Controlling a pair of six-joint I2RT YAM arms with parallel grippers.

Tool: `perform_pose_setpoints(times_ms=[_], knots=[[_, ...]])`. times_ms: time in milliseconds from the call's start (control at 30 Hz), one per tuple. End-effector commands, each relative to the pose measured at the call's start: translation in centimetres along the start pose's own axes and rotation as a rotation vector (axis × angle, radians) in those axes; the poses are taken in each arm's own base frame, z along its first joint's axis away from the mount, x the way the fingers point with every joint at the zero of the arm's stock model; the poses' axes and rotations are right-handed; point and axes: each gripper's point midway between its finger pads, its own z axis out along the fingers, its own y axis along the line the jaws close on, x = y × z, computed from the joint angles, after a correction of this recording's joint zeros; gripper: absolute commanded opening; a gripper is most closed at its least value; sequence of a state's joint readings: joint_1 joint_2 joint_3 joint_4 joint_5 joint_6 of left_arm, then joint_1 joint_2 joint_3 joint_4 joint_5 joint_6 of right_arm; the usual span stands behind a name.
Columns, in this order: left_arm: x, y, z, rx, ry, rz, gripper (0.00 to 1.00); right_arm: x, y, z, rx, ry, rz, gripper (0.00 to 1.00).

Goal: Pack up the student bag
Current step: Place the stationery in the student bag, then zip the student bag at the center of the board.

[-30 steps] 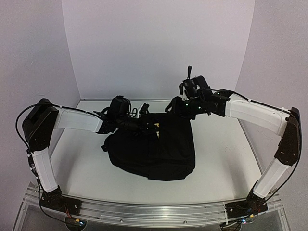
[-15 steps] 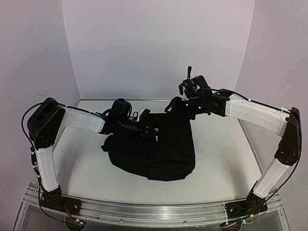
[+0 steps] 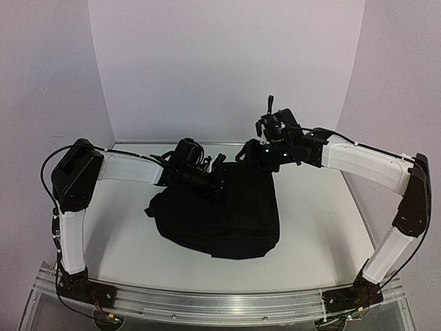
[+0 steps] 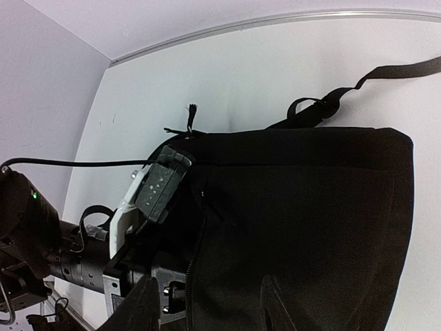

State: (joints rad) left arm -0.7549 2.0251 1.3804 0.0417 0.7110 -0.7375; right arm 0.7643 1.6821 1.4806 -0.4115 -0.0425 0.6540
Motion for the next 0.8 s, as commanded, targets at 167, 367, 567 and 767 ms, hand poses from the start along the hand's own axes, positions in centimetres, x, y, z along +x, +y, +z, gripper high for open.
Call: perform_pose_setpoints(times_ms=[167, 367, 567, 767], knots=[[-0.4, -0.7, -4.6, -0.161, -0.107, 0.047, 0.47, -0.2, 1.1, 3.0, -0.029, 0.008, -0.030, 0.48], [0.2, -0.6, -7.8, -0.262, -0.145, 0.053, 0.58, 0.0, 1.5, 4.8, -0.041, 0.022, -0.049, 0.49], [-2.4, -0.4, -10.2, -0.340, -0.191, 0.063, 0.66, -0.6, 0.7, 6.3, -0.026, 0.023, -0.053, 0.49], [-5.3, -0.4, -9.4, -0.373, -0.205, 0.110, 0.68, -0.6, 0.8, 7.5, -0.049, 0.048, -0.058, 0.40]])
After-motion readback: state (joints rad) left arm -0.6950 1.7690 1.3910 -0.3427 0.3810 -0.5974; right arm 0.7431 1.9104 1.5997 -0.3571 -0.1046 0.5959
